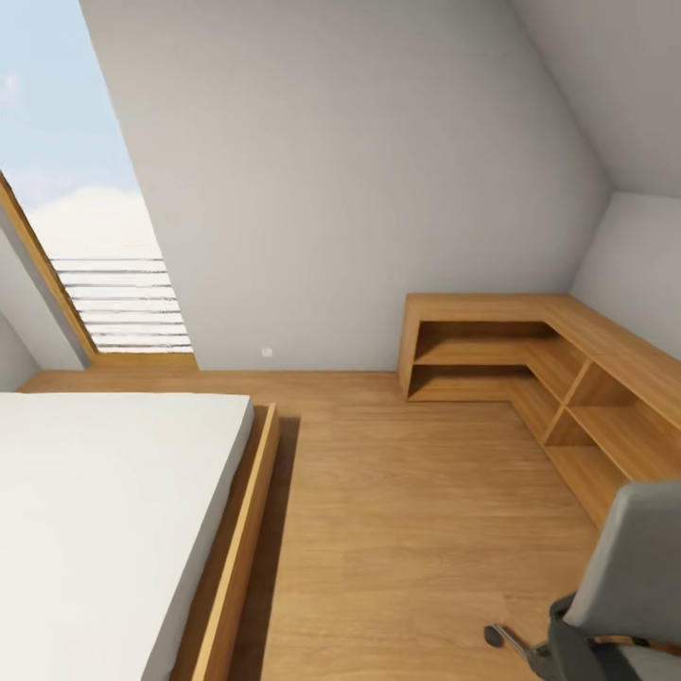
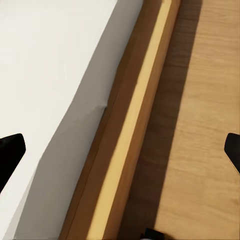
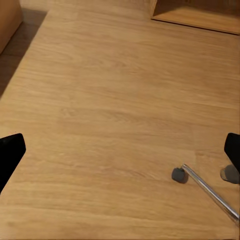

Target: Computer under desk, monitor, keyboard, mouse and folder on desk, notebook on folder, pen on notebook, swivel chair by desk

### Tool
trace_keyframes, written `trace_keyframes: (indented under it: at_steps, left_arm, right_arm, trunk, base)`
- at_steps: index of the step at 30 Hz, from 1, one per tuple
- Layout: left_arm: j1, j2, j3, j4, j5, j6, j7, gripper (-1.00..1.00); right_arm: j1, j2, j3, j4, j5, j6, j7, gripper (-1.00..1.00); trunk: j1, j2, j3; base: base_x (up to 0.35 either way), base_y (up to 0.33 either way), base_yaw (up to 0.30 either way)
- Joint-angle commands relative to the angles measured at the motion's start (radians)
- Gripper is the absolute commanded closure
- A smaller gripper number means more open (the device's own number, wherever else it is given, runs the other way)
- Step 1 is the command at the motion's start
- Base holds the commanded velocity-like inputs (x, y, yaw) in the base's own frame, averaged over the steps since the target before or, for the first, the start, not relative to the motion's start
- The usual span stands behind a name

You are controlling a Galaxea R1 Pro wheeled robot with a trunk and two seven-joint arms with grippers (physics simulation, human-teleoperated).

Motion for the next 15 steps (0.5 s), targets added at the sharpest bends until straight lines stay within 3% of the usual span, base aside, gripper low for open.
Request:
trace_keyframes:
  at_steps: [1,15]
  left_arm:
    - [-0.001,0.0,-0.009,-0.001,0.003,-0.002,0.007,-1.0]
    - [-0.001,0.0,-0.009,-0.001,0.003,0.001,0.007,-1.0]
  right_arm:
    - [-0.001,0.0,0.009,0.001,-0.004,-0.002,-0.005,-1.0]
    - [-0.001,0.0,0.009,0.001,0.0,-0.001,-0.004,-1.0]
  trunk:
    - [0.001,-0.002,-0.002]
    - [0.001,-0.002,-0.002]
  base:
    - [0.328,0.009,0.0]
    - [0.328,0.001,0.0]
